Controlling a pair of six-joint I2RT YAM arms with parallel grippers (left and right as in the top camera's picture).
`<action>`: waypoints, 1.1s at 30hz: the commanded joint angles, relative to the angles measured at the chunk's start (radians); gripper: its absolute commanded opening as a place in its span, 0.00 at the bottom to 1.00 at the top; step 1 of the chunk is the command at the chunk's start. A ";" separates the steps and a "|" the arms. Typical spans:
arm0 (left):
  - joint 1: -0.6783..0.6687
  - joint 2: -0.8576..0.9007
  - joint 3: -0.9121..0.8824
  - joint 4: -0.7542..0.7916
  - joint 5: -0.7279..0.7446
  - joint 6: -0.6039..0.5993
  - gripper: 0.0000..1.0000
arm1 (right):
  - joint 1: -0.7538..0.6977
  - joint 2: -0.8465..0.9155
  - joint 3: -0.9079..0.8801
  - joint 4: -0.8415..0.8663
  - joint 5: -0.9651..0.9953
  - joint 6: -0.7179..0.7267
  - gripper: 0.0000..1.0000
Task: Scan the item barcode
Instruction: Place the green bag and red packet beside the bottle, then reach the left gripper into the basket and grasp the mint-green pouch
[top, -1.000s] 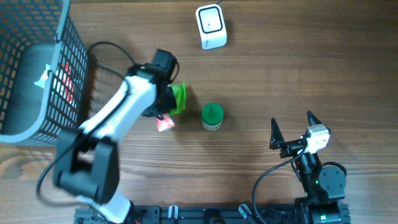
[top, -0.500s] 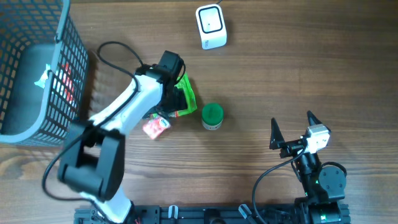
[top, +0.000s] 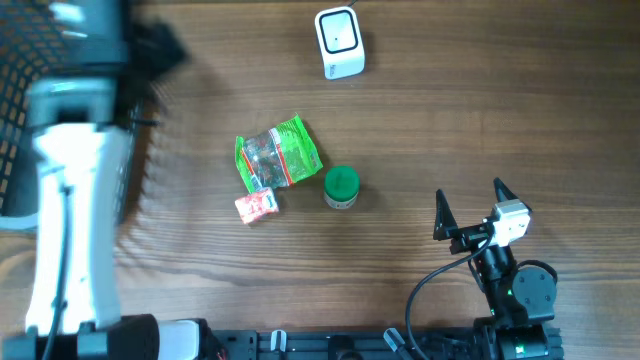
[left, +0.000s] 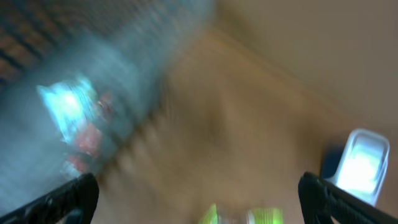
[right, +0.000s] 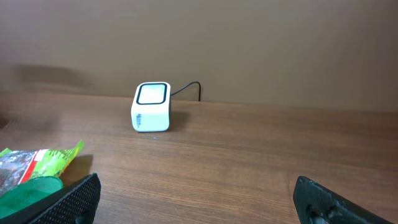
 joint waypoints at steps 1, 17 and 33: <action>0.223 -0.020 0.042 0.053 -0.008 0.009 1.00 | -0.005 -0.005 -0.001 0.005 -0.002 0.008 1.00; 0.449 0.555 0.042 0.130 0.352 0.332 1.00 | -0.005 -0.004 -0.001 0.005 -0.002 0.008 1.00; 0.447 0.635 0.032 0.084 0.373 0.406 1.00 | -0.005 -0.005 -0.001 0.005 -0.002 0.008 1.00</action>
